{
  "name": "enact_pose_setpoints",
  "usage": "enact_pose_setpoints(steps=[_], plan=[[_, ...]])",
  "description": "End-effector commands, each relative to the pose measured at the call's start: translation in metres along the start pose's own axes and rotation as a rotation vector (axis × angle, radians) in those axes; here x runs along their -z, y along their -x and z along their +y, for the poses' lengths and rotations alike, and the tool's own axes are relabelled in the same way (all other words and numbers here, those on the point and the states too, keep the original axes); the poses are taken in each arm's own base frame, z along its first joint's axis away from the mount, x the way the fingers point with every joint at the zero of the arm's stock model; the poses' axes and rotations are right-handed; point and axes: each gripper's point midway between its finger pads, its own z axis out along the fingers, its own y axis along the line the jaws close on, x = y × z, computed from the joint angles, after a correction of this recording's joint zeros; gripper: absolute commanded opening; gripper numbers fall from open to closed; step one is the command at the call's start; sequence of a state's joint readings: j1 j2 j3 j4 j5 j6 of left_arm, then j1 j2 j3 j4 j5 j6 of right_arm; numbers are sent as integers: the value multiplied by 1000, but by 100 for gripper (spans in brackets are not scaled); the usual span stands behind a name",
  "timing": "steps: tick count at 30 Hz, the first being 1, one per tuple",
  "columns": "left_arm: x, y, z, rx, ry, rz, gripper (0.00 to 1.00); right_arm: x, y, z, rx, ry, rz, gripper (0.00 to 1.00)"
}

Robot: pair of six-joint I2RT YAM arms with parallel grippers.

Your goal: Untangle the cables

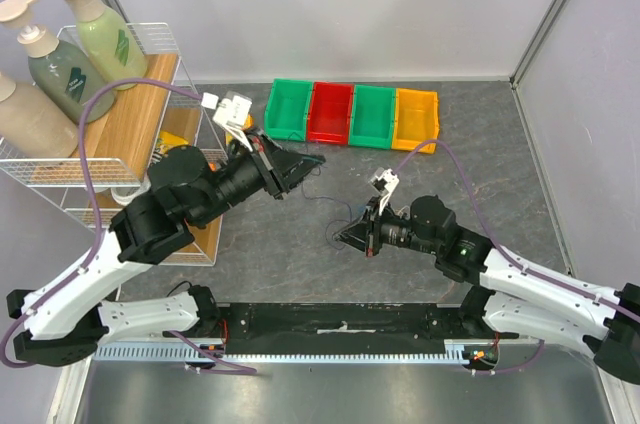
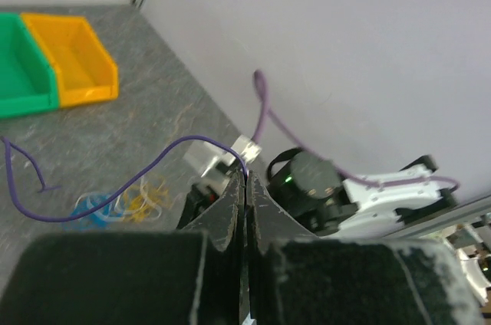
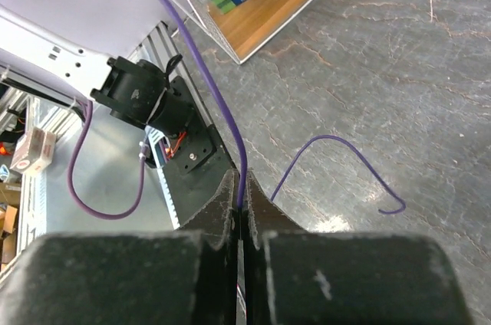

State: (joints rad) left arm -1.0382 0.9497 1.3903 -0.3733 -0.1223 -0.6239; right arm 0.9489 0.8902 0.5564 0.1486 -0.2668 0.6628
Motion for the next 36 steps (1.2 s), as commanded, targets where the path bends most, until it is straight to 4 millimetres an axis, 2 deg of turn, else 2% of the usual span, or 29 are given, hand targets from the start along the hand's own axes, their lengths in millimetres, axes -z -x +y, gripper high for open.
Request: enact_pose_setpoints(steps=[1,4,7,9,15,16,19,24,27,30,36], plan=[[1,-58,51,-36,152,147,1,-2,6,3,51,-19,31,0],[8,-97,79,-44,207,227,2,-9,-6,2,17,-8,83,0],[15,-134,86,-53,158,334,2,-18,-23,-3,-16,-24,148,0],[20,-155,94,-33,156,381,2,-24,-33,-13,-41,-68,190,0],[44,-217,135,40,228,478,2,-39,-58,-47,-156,-219,234,0],[48,-230,136,55,207,510,2,-42,-64,-49,-180,-217,240,0],[54,-252,141,85,185,550,2,-57,-83,-52,-263,-181,255,0],[52,-285,147,135,154,620,2,-71,-98,-58,-338,-181,280,0],[51,-302,154,151,167,665,2,-61,-110,-78,-362,-261,307,1],[47,-313,157,160,162,694,2,-47,-116,-88,-366,-294,314,5],[34,-330,161,145,164,752,2,-19,-124,-101,-297,-373,393,29]])
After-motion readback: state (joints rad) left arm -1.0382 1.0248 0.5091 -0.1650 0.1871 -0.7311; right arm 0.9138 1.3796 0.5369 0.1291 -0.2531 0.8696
